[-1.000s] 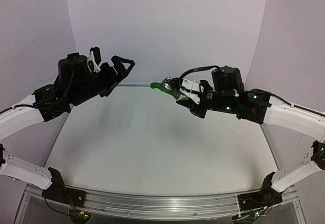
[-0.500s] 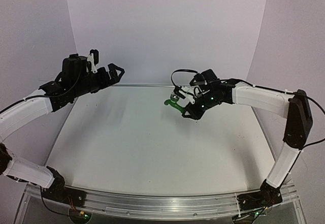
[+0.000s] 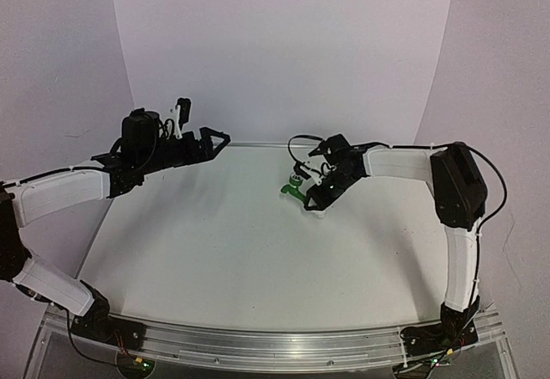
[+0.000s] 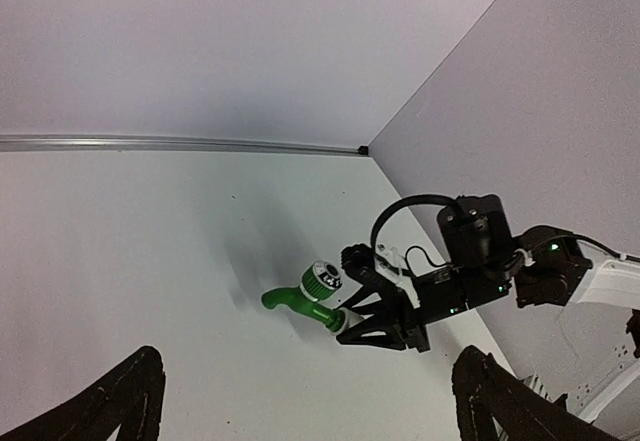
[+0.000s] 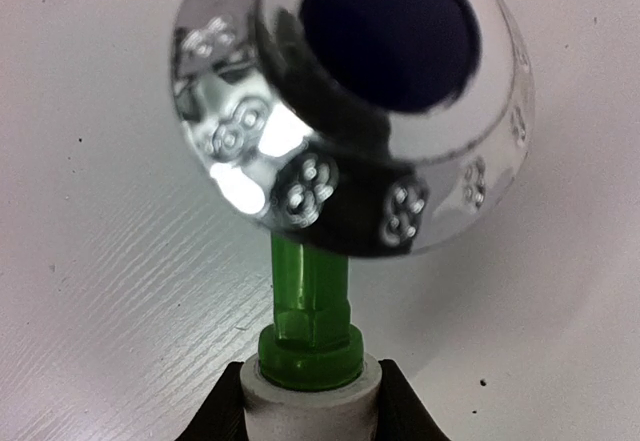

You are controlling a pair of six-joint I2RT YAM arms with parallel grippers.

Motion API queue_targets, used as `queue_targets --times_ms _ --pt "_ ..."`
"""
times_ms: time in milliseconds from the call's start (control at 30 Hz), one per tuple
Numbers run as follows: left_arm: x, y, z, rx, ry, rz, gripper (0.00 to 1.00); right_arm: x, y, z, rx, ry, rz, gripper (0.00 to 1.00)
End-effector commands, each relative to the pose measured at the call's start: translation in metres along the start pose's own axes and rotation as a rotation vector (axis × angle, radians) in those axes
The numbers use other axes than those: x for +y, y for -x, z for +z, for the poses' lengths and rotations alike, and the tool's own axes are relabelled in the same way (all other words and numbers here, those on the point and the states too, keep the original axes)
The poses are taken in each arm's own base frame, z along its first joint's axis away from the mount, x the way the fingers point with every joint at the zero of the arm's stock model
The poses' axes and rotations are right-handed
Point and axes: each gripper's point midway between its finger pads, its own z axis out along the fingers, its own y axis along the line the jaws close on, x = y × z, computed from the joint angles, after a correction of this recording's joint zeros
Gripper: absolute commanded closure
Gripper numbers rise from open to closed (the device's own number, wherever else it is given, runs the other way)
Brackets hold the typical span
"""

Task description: Install the water faucets

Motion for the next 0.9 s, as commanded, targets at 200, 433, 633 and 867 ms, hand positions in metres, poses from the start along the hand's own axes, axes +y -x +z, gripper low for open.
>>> queue_targets --times_ms 200,433,633,867 --pt "-0.005 0.008 -0.003 -0.050 -0.043 0.051 0.00 -0.001 0.013 0.025 -0.050 0.059 0.075 0.93" --pt "-0.005 0.007 -0.003 -0.047 -0.047 0.051 0.00 0.000 0.003 0.035 -0.027 0.099 0.118 0.89" --pt "-0.004 0.006 -0.001 -0.037 -0.046 0.045 0.00 -0.003 0.003 0.035 -0.029 0.114 0.152 0.80" --pt "-0.003 0.006 -0.001 -0.037 -0.042 0.044 0.00 -0.005 0.002 0.035 -0.025 0.104 0.154 0.60"
